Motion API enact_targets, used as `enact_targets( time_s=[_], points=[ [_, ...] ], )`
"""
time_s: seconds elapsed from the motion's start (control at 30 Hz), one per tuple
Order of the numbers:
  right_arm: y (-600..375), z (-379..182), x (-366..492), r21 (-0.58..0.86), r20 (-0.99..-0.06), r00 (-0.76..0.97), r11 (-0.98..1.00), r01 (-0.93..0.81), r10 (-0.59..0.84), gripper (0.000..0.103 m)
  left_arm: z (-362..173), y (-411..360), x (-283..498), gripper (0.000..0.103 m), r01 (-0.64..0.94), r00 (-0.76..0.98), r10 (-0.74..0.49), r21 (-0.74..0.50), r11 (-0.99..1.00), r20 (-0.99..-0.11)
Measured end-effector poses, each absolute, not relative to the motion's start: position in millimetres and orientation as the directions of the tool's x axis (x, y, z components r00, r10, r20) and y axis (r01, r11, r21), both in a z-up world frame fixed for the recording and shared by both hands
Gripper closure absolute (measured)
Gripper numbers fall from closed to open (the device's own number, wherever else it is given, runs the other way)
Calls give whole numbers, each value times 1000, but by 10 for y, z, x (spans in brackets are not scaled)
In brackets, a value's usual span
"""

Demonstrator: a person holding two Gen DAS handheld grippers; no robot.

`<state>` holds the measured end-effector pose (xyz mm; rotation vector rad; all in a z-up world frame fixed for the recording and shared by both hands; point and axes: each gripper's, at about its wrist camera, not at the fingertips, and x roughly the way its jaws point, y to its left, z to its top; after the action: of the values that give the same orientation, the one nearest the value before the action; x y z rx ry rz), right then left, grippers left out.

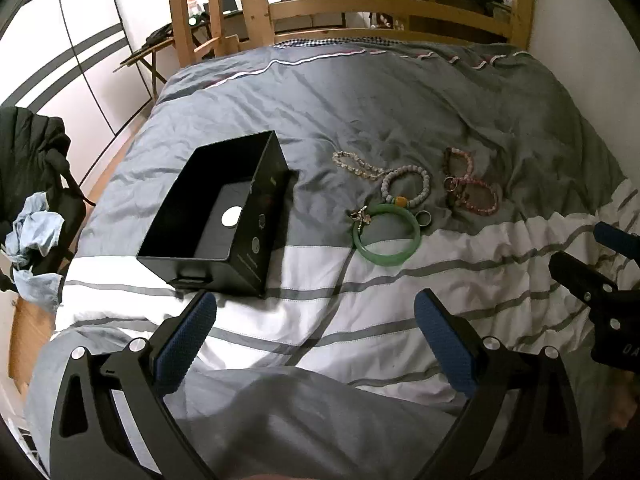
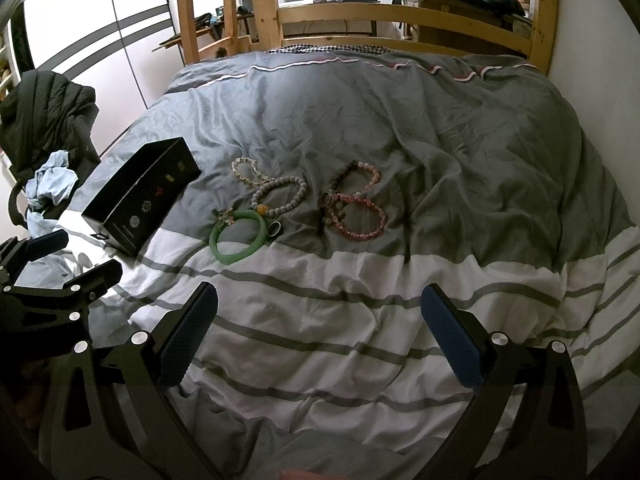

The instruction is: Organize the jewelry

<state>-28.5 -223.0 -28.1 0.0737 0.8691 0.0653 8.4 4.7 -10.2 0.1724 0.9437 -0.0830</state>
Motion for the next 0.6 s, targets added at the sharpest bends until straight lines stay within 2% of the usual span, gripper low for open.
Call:
enact_targets(
  time_s=[0.6],
  points=[
    [-2230, -287, -281, 91, -761, 643, 996, -27, 87, 3, -105, 20, 84, 6, 152, 580, 8, 118, 981, -814]
  ],
)
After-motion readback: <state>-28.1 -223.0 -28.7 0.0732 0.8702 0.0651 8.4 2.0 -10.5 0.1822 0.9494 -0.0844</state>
